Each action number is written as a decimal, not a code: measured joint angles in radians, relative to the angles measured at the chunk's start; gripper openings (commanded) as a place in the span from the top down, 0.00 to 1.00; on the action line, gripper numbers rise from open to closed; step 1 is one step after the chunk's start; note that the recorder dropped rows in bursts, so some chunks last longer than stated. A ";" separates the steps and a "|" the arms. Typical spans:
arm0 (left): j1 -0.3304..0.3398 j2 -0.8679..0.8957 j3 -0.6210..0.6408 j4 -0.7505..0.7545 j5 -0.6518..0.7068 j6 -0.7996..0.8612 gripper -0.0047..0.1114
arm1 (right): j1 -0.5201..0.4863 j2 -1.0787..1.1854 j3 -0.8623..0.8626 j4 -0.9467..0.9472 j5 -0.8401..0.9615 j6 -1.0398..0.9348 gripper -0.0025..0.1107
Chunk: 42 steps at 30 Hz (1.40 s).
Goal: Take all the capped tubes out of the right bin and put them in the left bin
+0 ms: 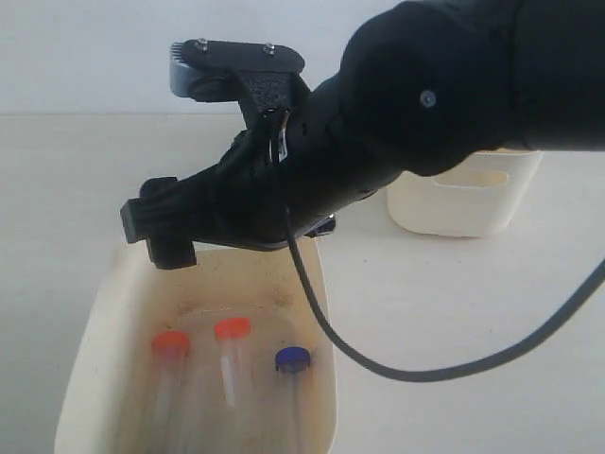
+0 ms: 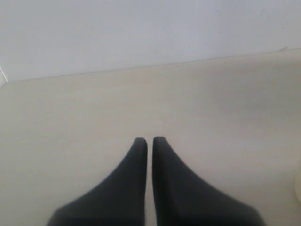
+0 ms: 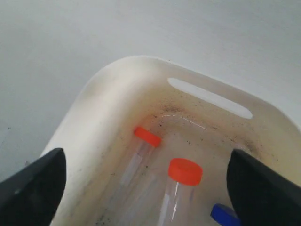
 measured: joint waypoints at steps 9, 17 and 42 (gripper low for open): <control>0.000 0.000 0.000 0.000 0.000 0.000 0.92 | 0.000 -0.031 0.000 0.002 0.088 -0.006 0.94; 0.000 0.000 0.000 0.000 0.000 0.000 0.92 | 0.000 -0.097 -0.002 0.004 0.150 0.028 0.94; 0.000 0.000 0.000 0.000 0.000 0.000 0.92 | -0.248 -0.657 0.537 -0.024 -0.221 -0.029 0.94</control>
